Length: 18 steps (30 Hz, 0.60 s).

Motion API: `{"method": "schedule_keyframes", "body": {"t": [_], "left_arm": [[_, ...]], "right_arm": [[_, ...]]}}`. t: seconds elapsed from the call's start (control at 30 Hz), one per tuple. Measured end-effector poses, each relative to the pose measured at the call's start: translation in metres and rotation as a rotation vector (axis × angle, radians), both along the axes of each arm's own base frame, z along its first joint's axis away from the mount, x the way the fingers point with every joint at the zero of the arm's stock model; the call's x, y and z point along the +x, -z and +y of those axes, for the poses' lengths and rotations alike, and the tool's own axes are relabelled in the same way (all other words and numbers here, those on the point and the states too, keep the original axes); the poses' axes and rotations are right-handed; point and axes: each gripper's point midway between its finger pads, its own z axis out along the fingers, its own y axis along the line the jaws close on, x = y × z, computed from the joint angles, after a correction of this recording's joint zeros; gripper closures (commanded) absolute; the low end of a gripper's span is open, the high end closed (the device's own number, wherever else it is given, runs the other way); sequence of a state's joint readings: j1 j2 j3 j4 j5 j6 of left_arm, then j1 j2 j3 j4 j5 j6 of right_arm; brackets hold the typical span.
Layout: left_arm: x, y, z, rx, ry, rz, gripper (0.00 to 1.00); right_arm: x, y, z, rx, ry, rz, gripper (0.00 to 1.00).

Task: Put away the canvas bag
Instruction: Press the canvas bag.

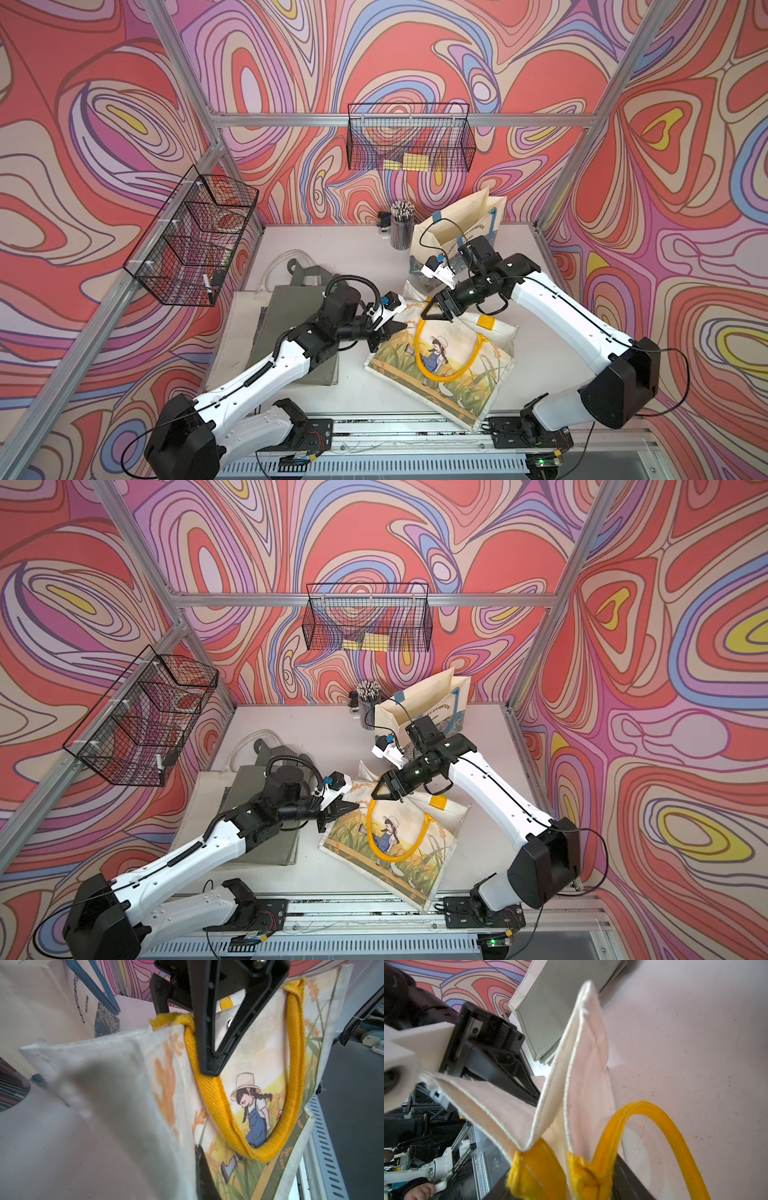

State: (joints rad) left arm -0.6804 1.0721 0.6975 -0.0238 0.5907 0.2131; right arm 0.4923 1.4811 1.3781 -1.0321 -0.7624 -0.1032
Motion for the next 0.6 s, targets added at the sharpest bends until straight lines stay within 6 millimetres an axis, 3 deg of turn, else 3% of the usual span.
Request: {"method": "schedule_keyframes", "body": {"t": [0.1,0.23,0.3,0.47,0.6], "left_arm": [[-0.002,-0.002,-0.002,0.002,0.007,-0.026,1.0],[0.0,-0.003,-0.001,0.009,0.0,-0.051,1.0],[0.0,-0.003,-0.001,0.014,-0.002,-0.059,0.99],[0.003,-0.009,0.001,0.019,-0.013,-0.097,0.63],[0.007,-0.036,0.005,-0.012,-0.046,-0.166,0.38]], "right_arm": [[-0.002,-0.006,0.005,0.04,-0.016,0.002,0.5],[-0.004,-0.014,0.01,0.089,-0.038,0.001,0.85],[-0.005,-0.015,0.011,0.096,-0.048,-0.004,0.92],[-0.006,-0.016,0.01,0.097,-0.055,-0.014,0.98],[-0.008,-0.022,0.007,0.097,-0.053,-0.042,0.99]]}}
